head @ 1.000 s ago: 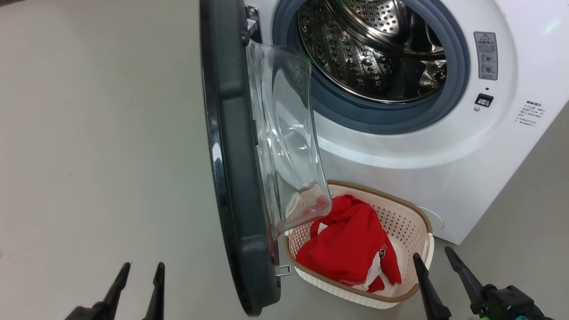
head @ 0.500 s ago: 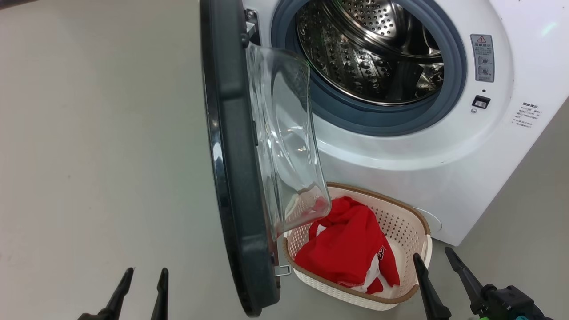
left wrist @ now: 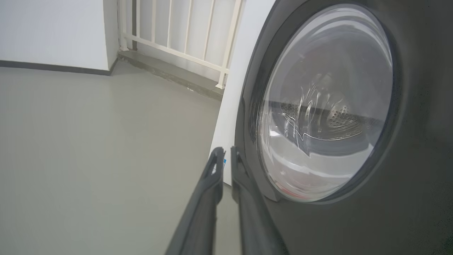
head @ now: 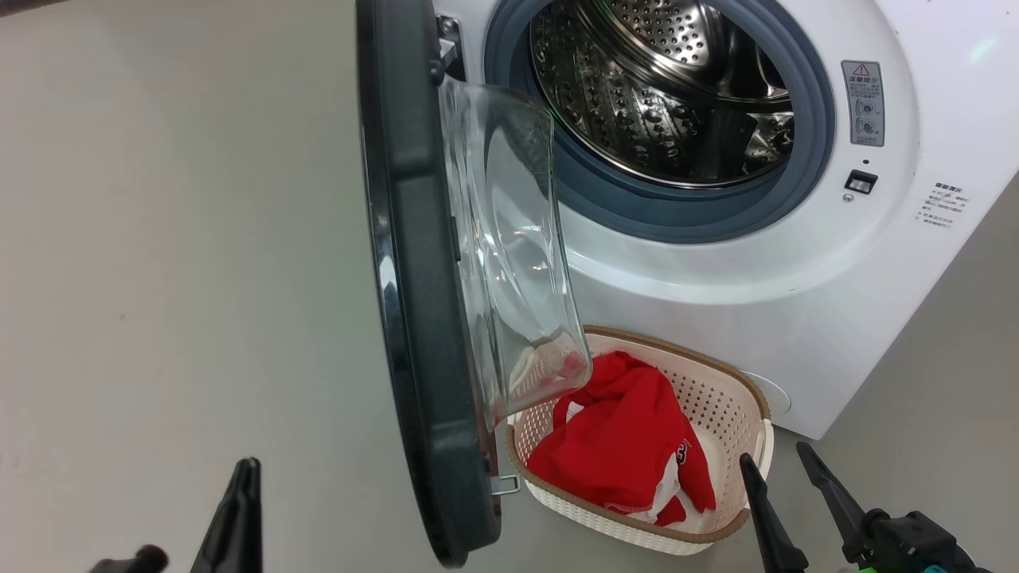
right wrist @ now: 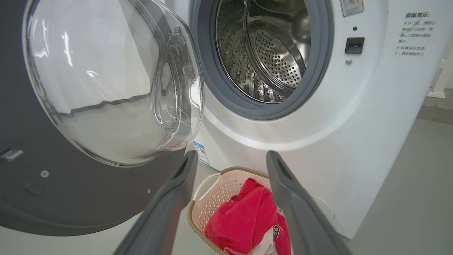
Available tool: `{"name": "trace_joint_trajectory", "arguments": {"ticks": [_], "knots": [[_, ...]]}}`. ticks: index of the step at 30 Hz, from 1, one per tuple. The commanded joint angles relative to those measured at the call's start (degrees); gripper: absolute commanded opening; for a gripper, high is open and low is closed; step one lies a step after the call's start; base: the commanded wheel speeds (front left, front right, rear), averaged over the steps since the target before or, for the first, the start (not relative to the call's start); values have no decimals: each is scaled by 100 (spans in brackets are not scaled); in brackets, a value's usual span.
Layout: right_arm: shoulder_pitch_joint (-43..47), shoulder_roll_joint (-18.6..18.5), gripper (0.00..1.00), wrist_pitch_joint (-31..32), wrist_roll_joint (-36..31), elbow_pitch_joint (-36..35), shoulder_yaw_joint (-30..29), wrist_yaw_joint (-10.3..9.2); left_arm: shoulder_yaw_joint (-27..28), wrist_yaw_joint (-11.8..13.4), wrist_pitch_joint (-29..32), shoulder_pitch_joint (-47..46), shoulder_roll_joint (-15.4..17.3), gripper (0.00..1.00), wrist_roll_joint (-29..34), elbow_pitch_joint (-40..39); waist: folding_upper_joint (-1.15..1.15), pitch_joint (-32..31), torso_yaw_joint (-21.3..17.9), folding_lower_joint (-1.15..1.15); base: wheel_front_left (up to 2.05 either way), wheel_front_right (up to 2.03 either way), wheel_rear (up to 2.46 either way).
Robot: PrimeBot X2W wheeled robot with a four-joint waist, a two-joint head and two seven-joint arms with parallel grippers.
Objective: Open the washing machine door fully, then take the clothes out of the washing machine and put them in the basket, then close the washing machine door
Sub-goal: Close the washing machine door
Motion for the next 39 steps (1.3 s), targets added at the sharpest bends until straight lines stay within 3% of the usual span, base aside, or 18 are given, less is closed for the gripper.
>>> {"name": "trace_joint_trajectory", "arguments": {"ticks": [1, 6, 9, 12, 15, 19, 22, 28, 32, 39], "knots": [[-209, -47, 100, -37, 67, -137, 146, 40, 173, -30, -70, -225, 131, 0, -270, -239, 0, 7, 0, 0, 0, 0, 0], [-226, -47, 100, -37, 73, -131, 156, 40, 201, -30, -70, -316, 293, 0, -1560, -465, 0, 27, -17, 0, 0, 0, 0], [-235, -47, 100, -37, 79, -129, 169, 40, 154, -30, -70, -383, 419, 0, -3119, -608, 0, 39, -43, 0, 0, 0, 0], [-236, -47, 100, -37, 84, -135, 174, 40, -128, -30, -11, -406, 769, 0, -4861, -774, 0, 62, -71, 0, 0, 0, 0], [-244, -47, 100, -37, 75, -142, 164, 40, -154, -30, 739, -428, 1087, 0, -6456, -946, 0, 105, -94, 0, 0, 0, 0], [-278, -47, 100, -37, 54, -149, 147, 40, 322, -30, 2087, -487, 1248, 0, -7861, -1067, 0, 169, -131, 0, 0, 0, 0], [-294, -47, 100, -37, 49, -147, 151, 40, 697, -30, 3225, -501, 1274, 0, -8370, -1020, 0, 201, -171, 0, 0, 0, 0], [-328, -47, 100, -37, 39, -140, 153, 40, 1144, -30, 4996, -485, 1126, 0, -8480, -945, 0, 256, -267, 0, 0, 0, 0], [-342, -47, 100, -37, 33, -140, 155, 40, 1376, -30, 5705, -500, 877, 0, -8288, -976, 0, 284, -328, 0, 0, 0, 0], [-381, -47, 100, -37, 12, -145, 159, 40, 1692, -30, 6308, -640, 410, 0, -7808, -980, 0, 335, -434, 0, 0, 0, 0]]}}
